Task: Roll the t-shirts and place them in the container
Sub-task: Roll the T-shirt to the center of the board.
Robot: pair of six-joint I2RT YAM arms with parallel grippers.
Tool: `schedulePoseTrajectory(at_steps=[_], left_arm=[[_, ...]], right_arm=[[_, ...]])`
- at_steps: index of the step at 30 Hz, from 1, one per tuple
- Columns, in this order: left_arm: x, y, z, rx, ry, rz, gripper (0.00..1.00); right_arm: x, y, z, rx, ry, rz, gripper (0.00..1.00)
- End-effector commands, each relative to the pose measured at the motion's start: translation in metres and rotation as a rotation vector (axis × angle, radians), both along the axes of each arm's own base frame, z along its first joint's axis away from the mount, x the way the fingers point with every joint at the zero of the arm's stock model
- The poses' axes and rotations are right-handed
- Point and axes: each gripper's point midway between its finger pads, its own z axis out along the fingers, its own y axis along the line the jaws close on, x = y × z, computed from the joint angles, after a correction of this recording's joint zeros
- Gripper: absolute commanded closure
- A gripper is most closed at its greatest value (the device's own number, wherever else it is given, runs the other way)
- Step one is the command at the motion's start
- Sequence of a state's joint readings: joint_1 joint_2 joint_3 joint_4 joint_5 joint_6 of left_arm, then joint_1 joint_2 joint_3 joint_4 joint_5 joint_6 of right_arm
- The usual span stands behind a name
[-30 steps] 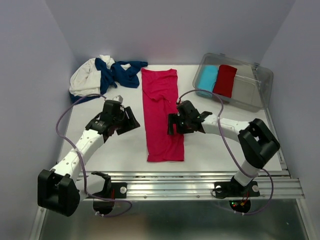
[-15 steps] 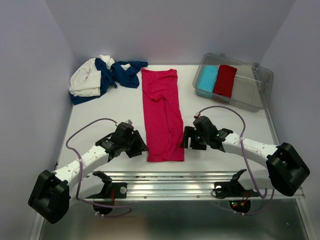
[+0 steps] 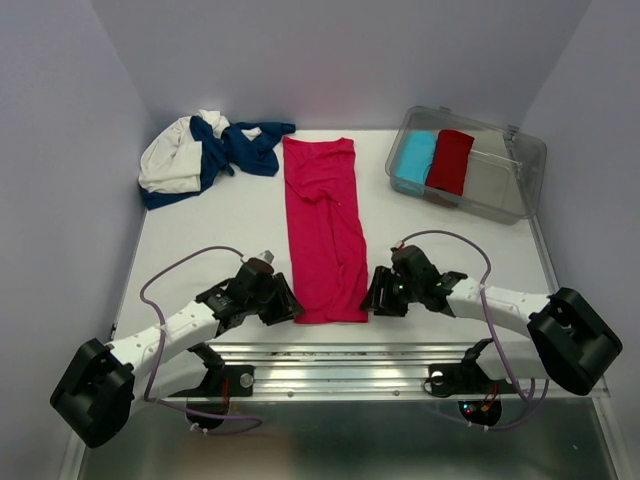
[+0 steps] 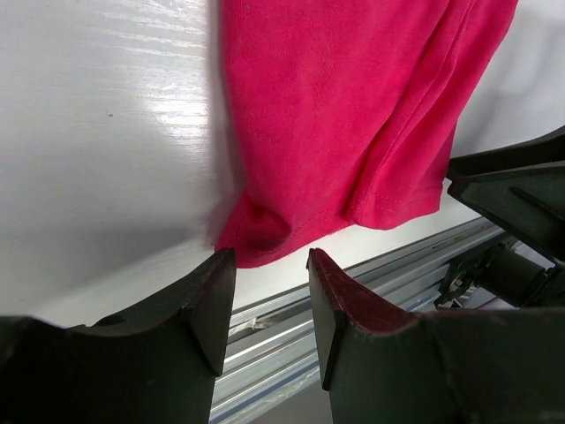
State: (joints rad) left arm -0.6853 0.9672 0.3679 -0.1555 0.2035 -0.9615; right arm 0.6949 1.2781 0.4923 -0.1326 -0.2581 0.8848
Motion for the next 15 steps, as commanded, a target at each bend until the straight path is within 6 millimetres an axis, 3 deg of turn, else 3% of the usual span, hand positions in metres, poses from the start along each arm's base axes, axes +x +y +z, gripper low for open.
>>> schedulePoseTrajectory(at_steps=[1, 5, 15], left_arm=[[0.005, 0.003, -0.004, 0.025, -0.028, 0.006, 0.51], [0.003, 0.012, -0.011, 0.076, -0.014, 0.022, 0.51], [0.006, 0.007, -0.019, 0.112, -0.01, -0.008, 0.55]], right_arm=[[-0.01, 0.0, -0.007, 0.012, 0.032, 0.017, 0.43], [-0.015, -0.003, -0.01, 0.006, 0.042, 0.015, 0.46], [-0.023, -0.007, -0.016, -0.004, 0.072, 0.03, 0.51]])
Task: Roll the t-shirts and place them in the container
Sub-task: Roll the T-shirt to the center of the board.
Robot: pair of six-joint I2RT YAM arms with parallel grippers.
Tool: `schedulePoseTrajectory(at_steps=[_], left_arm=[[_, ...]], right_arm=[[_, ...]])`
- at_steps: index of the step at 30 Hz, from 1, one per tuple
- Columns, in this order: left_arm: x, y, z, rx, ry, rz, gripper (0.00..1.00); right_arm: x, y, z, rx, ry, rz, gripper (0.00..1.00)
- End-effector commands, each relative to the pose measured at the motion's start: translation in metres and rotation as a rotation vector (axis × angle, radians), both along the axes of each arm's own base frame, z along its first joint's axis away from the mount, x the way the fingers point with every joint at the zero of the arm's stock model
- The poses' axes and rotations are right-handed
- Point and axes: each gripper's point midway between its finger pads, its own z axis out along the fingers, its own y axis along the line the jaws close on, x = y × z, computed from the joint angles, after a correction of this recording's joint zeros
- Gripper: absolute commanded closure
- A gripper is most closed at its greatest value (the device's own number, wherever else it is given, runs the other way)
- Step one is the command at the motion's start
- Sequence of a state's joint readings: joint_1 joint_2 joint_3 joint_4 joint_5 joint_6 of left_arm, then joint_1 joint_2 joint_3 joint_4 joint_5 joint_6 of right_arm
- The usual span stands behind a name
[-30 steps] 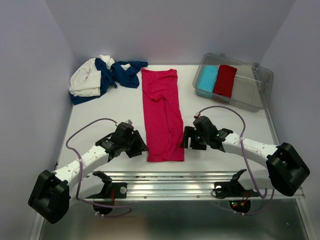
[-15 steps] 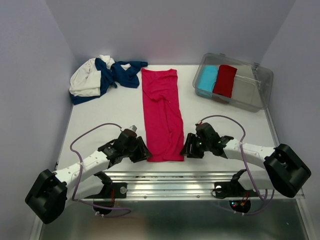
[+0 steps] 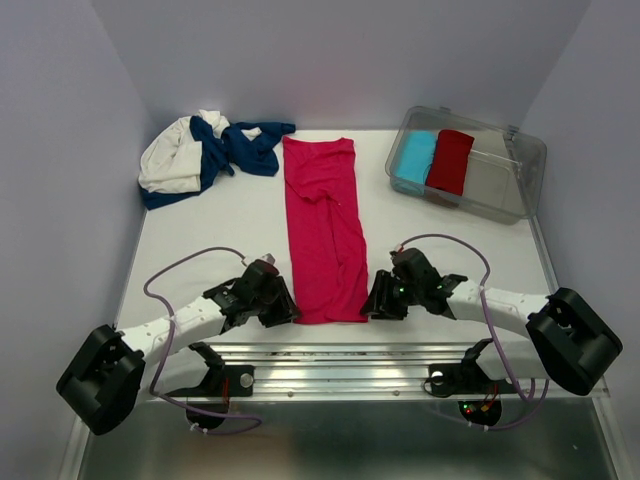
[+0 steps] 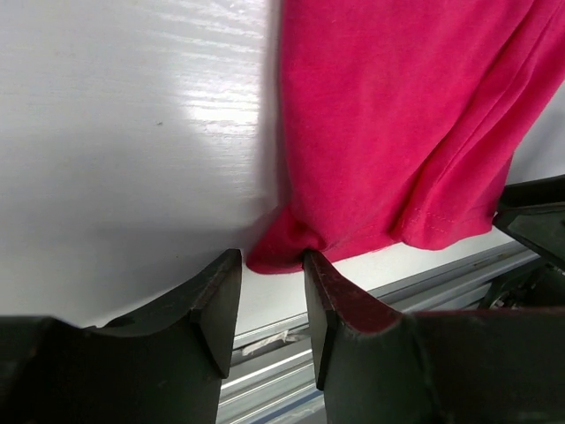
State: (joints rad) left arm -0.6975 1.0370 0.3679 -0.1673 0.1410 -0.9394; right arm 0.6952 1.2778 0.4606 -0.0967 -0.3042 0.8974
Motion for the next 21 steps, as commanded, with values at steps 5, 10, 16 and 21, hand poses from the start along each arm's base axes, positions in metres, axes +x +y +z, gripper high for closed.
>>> schedulePoseTrajectory(at_steps=[5, 10, 16, 21], left_arm=[[0.0, -0.01, -0.004, 0.02, -0.001, -0.043, 0.67], [0.0, -0.016, 0.0, -0.002, 0.006, -0.046, 1.0], [-0.015, -0.025, 0.014, -0.078, 0.052, -0.06, 1.0], [-0.032, -0.024, 0.015, -0.11, 0.132, -0.017, 1.0]], right_arm=[[-0.012, -0.005, -0.011, -0.019, 0.042, 0.017, 0.65], [-0.011, -0.003, -0.011, -0.017, 0.045, 0.021, 0.92], [-0.009, -0.007, -0.007, -0.032, 0.033, 0.005, 0.99], [-0.008, -0.005, 0.001, -0.013, 0.014, 0.011, 0.99]])
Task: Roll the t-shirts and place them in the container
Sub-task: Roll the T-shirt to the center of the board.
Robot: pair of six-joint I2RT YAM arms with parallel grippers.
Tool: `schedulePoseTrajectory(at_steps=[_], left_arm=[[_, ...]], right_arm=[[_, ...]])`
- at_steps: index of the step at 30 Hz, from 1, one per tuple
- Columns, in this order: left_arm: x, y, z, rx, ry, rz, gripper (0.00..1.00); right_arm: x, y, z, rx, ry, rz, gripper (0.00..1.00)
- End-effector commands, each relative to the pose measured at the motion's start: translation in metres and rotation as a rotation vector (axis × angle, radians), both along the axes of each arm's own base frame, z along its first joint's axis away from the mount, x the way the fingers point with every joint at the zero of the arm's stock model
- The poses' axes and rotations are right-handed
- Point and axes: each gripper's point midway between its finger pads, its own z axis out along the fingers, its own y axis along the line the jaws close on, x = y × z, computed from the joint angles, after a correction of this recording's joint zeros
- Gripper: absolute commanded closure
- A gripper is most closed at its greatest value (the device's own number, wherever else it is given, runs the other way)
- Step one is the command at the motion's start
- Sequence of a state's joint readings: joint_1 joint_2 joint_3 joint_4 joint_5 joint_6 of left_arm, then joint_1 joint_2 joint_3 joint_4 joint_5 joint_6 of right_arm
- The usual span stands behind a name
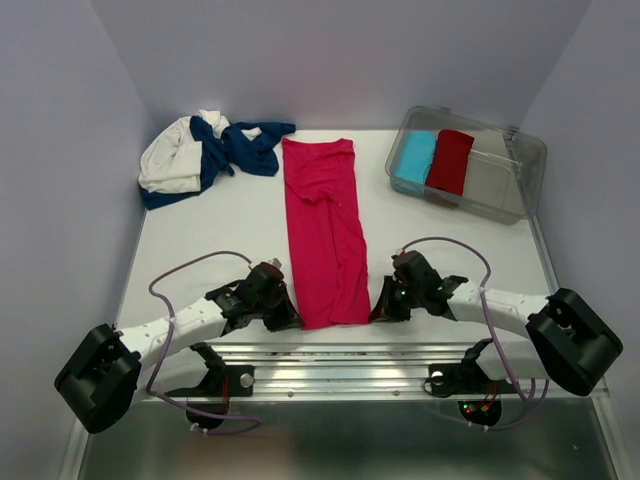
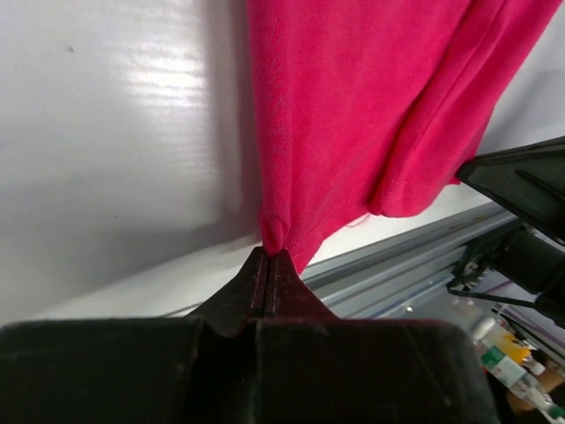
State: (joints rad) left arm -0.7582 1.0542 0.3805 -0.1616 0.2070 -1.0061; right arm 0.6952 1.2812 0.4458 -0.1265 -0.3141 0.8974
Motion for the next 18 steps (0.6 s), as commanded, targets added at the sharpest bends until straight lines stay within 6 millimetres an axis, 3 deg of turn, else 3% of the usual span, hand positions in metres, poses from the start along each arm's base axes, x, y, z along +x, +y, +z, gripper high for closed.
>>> schedulePoseTrajectory(at_steps=[1, 8, 18], left_arm=[[-0.015, -0.004, 0.01, -0.053, 0.071, 0.032, 1.0], [-0.012, -0.004, 0.019, -0.074, 0.054, 0.07, 1.0], [0.021, -0.004, 0.053, -0.058, -0.056, 0.175, 1.0]], right_arm=[[0.003, 0.002, 0.011, 0.01, -0.033, 0.005, 0.99], [0.008, 0.004, 0.022, 0.004, -0.062, 0.009, 0.99], [0.038, -0.003, 0.052, -0.074, -0.195, -0.047, 0.99]])
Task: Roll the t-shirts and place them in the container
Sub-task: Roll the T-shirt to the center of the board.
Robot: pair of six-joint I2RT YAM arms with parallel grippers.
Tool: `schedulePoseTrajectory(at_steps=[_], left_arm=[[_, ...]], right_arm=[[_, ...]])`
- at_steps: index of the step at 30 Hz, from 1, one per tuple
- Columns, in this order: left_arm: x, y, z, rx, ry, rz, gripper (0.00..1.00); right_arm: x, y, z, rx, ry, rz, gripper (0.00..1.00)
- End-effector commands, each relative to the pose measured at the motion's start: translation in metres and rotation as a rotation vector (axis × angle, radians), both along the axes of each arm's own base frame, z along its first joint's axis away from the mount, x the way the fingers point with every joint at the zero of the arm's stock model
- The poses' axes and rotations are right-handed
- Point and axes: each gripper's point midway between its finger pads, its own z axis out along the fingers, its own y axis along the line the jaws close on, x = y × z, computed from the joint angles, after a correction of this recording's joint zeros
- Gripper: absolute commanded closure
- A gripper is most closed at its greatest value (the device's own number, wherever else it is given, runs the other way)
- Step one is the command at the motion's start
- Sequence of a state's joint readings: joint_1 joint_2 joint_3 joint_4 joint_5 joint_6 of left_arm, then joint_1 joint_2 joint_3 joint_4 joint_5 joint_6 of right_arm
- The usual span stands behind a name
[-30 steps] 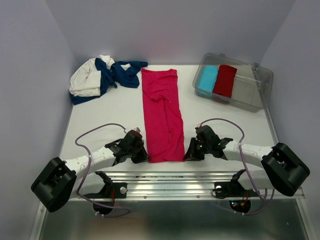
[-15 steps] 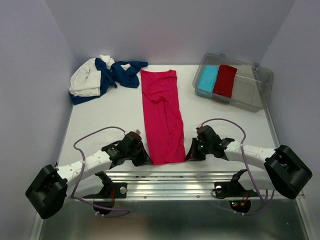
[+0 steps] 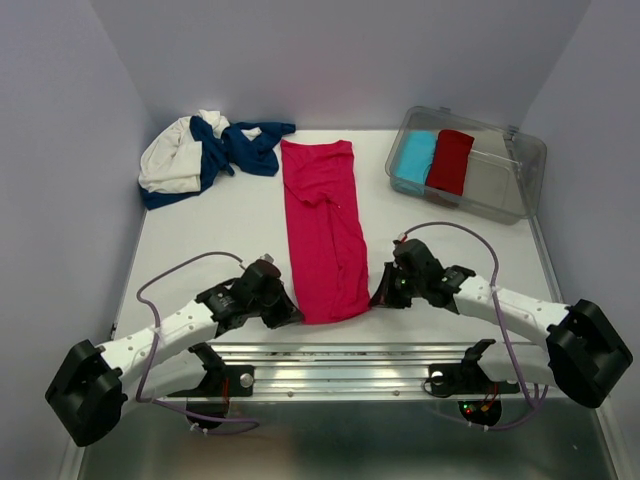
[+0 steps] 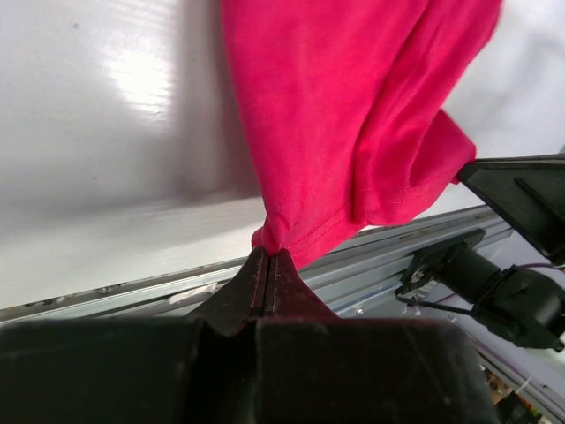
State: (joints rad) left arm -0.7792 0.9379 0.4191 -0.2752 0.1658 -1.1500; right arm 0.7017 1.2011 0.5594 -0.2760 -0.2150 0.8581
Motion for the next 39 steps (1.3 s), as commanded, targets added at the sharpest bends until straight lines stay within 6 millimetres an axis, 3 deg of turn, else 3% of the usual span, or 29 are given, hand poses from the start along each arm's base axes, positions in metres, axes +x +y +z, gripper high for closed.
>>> schedulePoseTrajectory(at_steps=[1, 9, 16, 35, 39], left_arm=[[0.023, -0.004, 0.028, 0.002, -0.079, 0.064, 1.0], [0.039, -0.008, 0.034, 0.0, -0.104, 0.107, 1.0], [0.048, -0.011, 0.027, 0.014, -0.095, 0.119, 1.0], [0.089, 0.003, 0.007, 0.04, -0.083, 0.172, 1.0], [0.104, 0.0, 0.011, 0.054, -0.105, 0.162, 1.0]], right_arm=[[0.019, -0.001, 0.02, -0.03, -0.094, -0.029, 0.99], [0.042, 0.004, 0.036, -0.051, -0.163, -0.052, 0.99], [0.057, 0.008, 0.038, -0.09, -0.187, -0.053, 0.99], [0.103, 0.008, 0.024, -0.266, -0.272, -0.054, 0.99], [0.111, 0.011, 0.021, -0.29, -0.276, -0.05, 0.99]])
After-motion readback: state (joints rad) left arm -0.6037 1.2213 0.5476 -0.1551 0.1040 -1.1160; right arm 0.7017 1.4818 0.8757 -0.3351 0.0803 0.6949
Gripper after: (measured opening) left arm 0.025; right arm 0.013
